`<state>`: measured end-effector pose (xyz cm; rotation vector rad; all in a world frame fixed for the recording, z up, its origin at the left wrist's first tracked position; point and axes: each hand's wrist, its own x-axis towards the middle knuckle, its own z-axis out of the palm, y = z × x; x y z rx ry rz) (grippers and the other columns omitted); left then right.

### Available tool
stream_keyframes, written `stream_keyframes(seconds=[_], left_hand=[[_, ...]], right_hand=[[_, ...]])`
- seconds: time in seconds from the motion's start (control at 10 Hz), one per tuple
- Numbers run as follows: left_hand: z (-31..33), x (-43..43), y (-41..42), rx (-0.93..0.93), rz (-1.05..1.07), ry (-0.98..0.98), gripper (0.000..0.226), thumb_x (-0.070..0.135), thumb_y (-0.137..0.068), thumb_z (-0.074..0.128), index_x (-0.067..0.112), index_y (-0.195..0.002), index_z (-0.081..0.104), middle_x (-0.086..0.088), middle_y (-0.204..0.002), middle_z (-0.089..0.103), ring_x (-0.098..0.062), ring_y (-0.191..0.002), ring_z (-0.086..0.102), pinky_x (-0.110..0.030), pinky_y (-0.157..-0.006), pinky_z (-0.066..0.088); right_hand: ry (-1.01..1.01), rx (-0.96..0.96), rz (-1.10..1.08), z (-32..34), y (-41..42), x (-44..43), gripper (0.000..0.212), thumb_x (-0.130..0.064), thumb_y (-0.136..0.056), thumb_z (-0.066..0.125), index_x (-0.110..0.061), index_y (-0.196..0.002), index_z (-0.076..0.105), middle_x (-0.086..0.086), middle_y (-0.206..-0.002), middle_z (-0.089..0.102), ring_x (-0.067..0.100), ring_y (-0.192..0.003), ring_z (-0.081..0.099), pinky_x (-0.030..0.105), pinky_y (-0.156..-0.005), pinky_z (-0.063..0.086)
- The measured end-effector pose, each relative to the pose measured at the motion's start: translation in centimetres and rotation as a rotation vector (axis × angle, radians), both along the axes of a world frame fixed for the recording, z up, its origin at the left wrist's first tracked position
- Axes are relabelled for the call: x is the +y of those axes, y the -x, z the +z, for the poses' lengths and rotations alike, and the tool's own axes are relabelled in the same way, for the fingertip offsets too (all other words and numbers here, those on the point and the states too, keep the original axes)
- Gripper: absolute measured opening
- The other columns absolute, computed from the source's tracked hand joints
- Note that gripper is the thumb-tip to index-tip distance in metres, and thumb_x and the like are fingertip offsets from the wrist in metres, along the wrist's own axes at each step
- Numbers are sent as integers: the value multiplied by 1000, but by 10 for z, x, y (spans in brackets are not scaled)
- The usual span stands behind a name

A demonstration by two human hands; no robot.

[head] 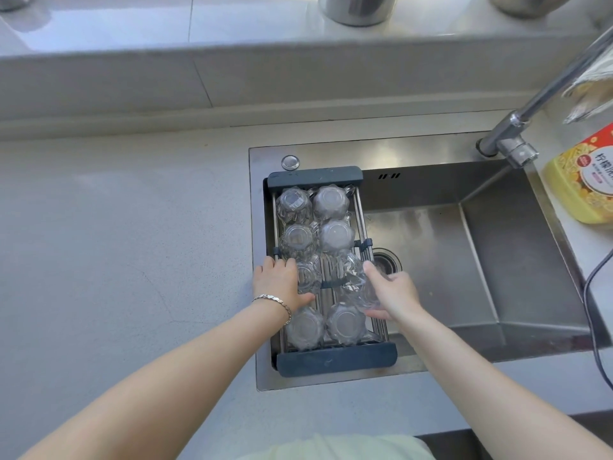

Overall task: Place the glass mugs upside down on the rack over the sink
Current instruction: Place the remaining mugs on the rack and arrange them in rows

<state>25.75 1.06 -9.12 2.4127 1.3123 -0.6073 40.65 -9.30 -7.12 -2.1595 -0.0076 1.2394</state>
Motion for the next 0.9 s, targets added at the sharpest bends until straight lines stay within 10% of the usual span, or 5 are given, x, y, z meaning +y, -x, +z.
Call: stream_keyframes(seconds=[0.5,0.7,0.9], left_hand=[[0,-1,1,6,-18,-19,65,58,-76,58,13,-120,44,-8,-124,55,-27,-119,42,-37,-97,36],[-3,-2,0,5,-27,-33,64,58,-77,58,13,-119,44,-8,-123,55,-27,-118,43,-37,-96,37],[-4,-2,0,8,-26,-33,63,57,-76,59,12,-118,45,-8,-122,55,-27,-116,43,-36,-95,36]], right_hand=[[261,-314,703,-13,6,27,56,-49,-82,52,-6,-118,45,17,-111,63,34,-96,64,36,-85,51],[15,-630,1543,11,-14,26,78,6,-78,48,-37,-140,27,7,-150,20,30,-131,28,38,-104,35],[76,-662,1872,14,-13,35,77,16,-81,39,-31,-140,31,9,-154,16,32,-127,31,39,-96,40]])
